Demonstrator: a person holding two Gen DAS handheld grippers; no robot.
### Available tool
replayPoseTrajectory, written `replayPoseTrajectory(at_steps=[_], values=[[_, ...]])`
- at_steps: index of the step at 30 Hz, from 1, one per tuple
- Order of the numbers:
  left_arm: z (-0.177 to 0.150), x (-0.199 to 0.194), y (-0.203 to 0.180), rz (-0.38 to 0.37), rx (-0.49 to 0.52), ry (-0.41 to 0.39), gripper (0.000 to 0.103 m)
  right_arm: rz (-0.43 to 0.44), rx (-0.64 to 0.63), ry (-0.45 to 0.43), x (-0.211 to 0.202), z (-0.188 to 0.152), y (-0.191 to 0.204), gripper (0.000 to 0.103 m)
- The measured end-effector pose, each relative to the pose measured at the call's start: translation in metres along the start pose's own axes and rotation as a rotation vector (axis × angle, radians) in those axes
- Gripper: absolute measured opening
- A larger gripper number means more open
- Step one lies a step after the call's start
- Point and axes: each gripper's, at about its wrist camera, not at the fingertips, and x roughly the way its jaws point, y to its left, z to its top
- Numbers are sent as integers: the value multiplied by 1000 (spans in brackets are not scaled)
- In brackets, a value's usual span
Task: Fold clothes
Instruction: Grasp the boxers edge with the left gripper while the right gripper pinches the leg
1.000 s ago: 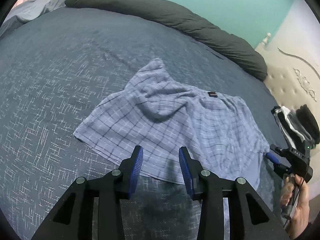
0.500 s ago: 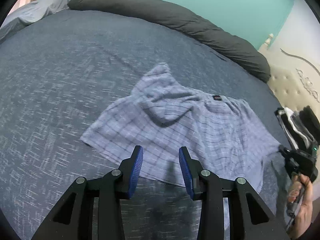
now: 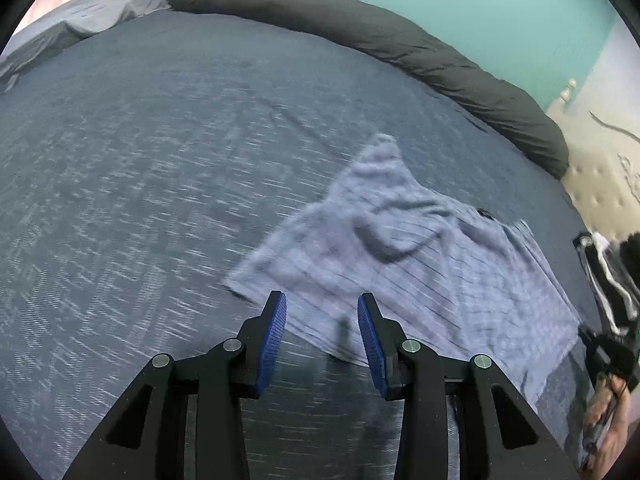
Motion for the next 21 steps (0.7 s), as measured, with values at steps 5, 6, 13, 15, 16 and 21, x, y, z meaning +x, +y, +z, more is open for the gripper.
replayPoseTrajectory(at_steps=[5,6,13,15,16,21], values=[[-3,-1,16,20,-30,12,48,29,29,19,6,-2,-5,1],[-3,-1,20,22,-41,19,49,30,41,24,7,-3,-7,1],[0,8,42,28,-96,19,50,16,36,26,8,-6,-9,1],[2,9,45,18,-99,5,49,18,30,27,9,-7,-9,1],[3,9,45,14,-95,1,49,17,29,29,9,-7,-9,1],[7,15,39,-37,-63,12,6,13,17,27,12,-9,-5,1]])
